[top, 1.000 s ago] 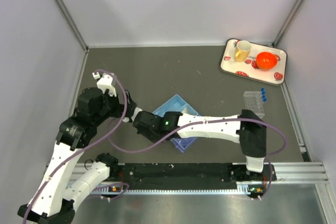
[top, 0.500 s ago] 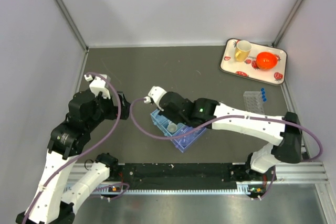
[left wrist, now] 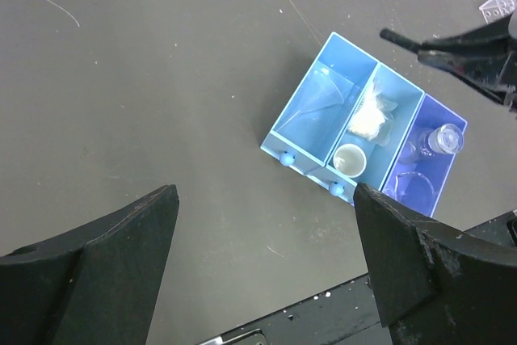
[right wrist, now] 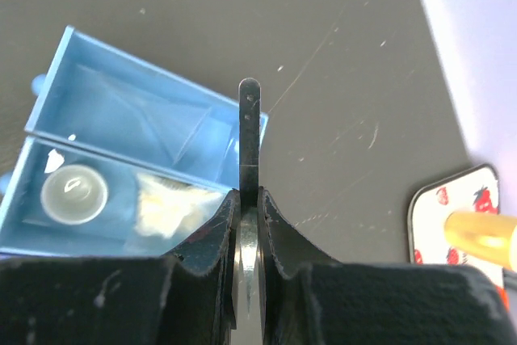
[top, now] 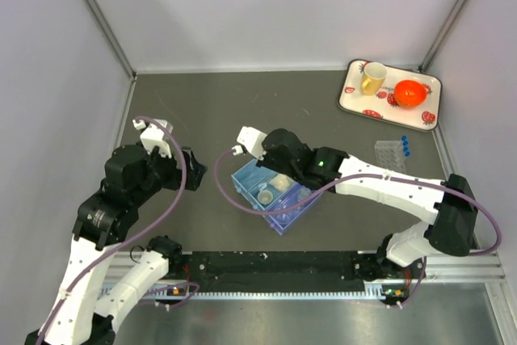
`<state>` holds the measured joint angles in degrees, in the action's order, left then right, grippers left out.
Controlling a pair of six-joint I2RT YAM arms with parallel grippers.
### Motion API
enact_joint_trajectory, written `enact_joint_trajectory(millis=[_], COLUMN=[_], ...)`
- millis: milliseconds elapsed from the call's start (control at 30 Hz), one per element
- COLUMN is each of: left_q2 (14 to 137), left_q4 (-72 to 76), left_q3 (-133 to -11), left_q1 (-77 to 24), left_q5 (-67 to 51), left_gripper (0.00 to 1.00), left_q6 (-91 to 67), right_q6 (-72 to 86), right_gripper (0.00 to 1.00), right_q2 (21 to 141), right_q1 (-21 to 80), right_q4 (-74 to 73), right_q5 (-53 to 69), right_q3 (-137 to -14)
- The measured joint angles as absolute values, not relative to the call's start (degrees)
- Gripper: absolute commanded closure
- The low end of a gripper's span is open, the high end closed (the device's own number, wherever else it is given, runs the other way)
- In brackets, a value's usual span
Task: Organize the chemistry lab equipment
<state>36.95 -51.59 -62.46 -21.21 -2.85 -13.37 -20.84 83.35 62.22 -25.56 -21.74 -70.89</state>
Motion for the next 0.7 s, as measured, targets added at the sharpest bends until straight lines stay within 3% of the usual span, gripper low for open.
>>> enact_joint_trajectory(millis=[267, 700], left_q2=[36.3, 36.4], left_q4=[-51.6, -51.6], left_q3=[-61.5, -61.5], left_q1=[-21.2, -21.2], left_q5=[-3.7, -3.7], left_gripper=[0.05, 0.05], left_q6=[-13.3, -13.1], right_q6=[-33.3, -44.2], right_gripper=[1.0, 1.0], right_q2=[83.4, 88.6], right_q1=[60.9, 59.3], right_q4=[-14.5, -15.2], right_q5=[-17.1, -2.7], right_q3=[-65.4, -64.8])
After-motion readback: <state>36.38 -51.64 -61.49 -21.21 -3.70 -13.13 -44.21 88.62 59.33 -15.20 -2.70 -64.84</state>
